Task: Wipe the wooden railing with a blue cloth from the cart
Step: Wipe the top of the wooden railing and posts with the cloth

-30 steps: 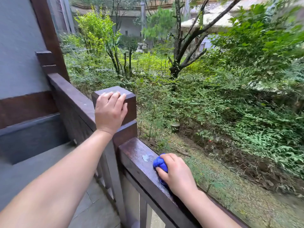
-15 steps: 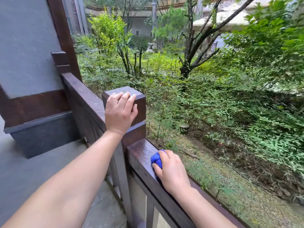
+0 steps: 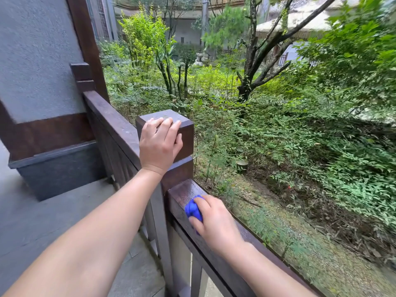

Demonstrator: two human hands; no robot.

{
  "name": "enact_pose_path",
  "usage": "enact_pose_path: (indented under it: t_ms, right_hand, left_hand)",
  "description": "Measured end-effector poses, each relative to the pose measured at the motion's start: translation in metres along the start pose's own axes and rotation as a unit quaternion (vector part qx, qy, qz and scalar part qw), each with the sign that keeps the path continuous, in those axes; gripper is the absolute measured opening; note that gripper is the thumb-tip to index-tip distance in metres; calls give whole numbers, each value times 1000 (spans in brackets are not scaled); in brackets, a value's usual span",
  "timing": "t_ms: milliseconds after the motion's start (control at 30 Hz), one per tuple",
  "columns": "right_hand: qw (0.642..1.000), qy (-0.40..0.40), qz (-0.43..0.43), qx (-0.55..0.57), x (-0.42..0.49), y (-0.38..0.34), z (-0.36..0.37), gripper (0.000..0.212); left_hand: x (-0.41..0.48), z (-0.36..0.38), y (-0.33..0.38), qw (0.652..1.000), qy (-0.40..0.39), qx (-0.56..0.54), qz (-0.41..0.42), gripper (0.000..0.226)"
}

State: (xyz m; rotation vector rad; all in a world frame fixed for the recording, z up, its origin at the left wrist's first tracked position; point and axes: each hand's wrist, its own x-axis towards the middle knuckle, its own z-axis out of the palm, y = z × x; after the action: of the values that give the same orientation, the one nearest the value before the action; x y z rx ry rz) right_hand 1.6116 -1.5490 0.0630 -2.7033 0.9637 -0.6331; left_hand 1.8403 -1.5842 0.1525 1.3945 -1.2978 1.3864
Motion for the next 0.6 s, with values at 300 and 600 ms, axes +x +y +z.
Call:
enact_pose_path:
  t_ms: [300, 600]
  right_hand:
    - [992, 3, 122, -29, 70, -13, 8, 37]
    - [1000, -9, 3, 17, 33, 10, 8, 37]
  left_hand:
    - [0, 1, 2, 1000, 5, 1, -11, 24]
    - [-2, 6, 0, 1000, 18, -2, -11, 24]
